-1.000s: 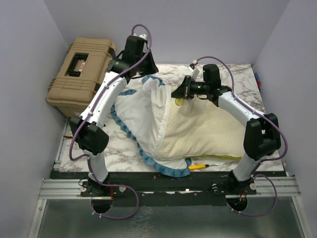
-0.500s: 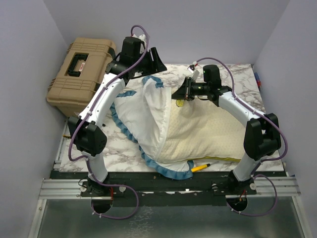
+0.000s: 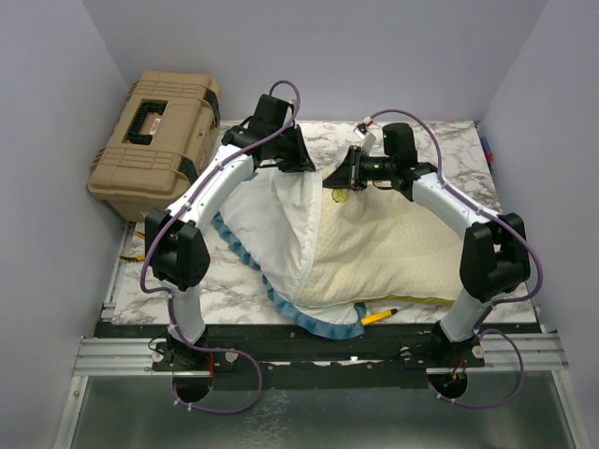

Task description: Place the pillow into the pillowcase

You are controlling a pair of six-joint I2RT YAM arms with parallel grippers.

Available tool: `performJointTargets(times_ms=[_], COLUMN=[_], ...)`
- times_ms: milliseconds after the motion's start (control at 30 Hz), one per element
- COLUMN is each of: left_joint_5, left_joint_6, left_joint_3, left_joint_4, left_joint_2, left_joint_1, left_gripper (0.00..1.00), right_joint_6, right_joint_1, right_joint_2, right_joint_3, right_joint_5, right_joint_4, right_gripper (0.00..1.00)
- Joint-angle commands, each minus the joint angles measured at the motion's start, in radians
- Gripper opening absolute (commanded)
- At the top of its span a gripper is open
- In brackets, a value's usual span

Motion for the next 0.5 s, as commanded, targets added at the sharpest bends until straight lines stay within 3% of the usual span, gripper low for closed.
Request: performJointTargets(times_ms=[0, 267, 467], left_joint_5=[0.028, -0.087, 0.038], left_joint_6=[0.003, 0.002, -0.052], left_joint_3=[0.119, 0.264, 0.246], left_joint_4=[-0.014, -0.01, 0.105], left_joint_2=[0.036, 0.033, 0.029], left_joint_1=[-0.008, -0.006, -0.017], left_gripper=[0.0, 0.0, 0.0], right_joint_6=[0.006, -0.02, 0.065], right_joint_1=[0.002, 0.002, 0.004], right_joint_2=[0.015, 0.003, 0.001], right_joint_3=[-0.002, -0.013, -0.038], right_joint_5=[-0.058, -0.089, -0.154], right_joint_4=[-0.063, -0.083, 0.049], right_gripper=[0.0, 0.0, 0.0])
